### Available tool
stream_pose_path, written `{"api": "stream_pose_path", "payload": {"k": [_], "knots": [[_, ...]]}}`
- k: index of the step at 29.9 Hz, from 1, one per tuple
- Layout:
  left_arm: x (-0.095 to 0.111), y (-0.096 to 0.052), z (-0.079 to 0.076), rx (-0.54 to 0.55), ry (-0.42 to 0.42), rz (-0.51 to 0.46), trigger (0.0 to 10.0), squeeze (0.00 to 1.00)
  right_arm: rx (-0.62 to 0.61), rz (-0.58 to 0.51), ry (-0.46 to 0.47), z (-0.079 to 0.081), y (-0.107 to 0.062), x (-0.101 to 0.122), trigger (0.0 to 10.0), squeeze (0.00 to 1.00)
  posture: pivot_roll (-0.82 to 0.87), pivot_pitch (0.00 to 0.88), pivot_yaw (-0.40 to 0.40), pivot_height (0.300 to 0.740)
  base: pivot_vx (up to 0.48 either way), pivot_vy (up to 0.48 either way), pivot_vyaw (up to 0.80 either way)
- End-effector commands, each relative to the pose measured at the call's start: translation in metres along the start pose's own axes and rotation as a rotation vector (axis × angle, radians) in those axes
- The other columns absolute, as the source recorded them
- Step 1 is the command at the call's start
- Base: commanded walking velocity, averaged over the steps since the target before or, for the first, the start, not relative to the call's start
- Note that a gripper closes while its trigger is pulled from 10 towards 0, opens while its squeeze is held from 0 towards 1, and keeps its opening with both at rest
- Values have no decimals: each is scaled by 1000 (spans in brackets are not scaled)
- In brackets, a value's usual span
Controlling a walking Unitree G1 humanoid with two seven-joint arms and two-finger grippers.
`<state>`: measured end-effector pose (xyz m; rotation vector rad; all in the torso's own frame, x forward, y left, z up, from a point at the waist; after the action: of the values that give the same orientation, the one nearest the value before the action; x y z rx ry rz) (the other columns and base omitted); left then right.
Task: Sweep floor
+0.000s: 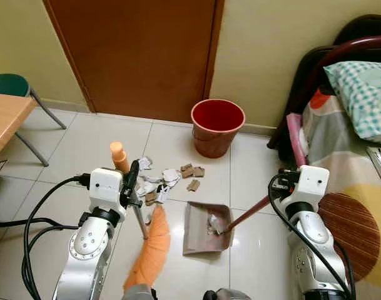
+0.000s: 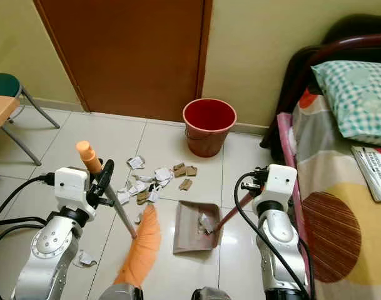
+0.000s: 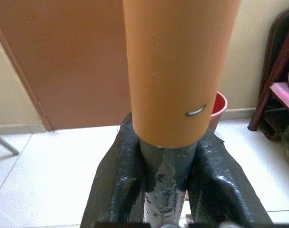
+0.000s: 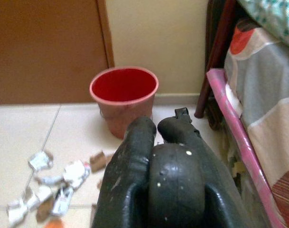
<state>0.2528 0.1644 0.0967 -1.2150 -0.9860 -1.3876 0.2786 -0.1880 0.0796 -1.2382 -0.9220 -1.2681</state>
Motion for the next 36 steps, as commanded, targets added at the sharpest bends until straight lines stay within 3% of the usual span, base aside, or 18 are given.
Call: {"api": "stream_pose_path", "payload": {"k": [1, 12, 21, 36], "knots": [[4, 2, 0, -5, 26, -18, 10000, 0, -32, -25, -2, -10, -4, 2, 10000, 0, -35, 71, -26, 740, 315, 0, -800], [7, 5, -2, -13, 21, -29, 10000, 0, -18, -20, 0, -6, -3, 1, 10000, 0, -40, 77, -23, 740, 320, 0, -593], [8, 8, -1, -11, 17, -35, 10000, 0, -13, -18, 7, -5, -1, 1, 10000, 0, -38, 79, -22, 740, 320, 0, 0], [14, 12, 0, -2, 15, -53, 10000, 0, 31, -46, 10, 2, 3, 9, 10000, 0, -31, 102, -25, 740, 282, 281, 0]]}}
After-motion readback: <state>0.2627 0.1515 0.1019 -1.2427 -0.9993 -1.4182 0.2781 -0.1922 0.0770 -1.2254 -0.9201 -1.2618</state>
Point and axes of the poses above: a point about 5 cm out from each wrist's last joint towards the gripper, its own y axis pointing out of the wrist towards the gripper, its own x axis along the axis of the wrist's last joint, z = x × y, the point moved 1 cm from there along y, pointing out of the wrist towards the gripper, and after that the axes turned 4 degrees about y, right-handed, at the moved point
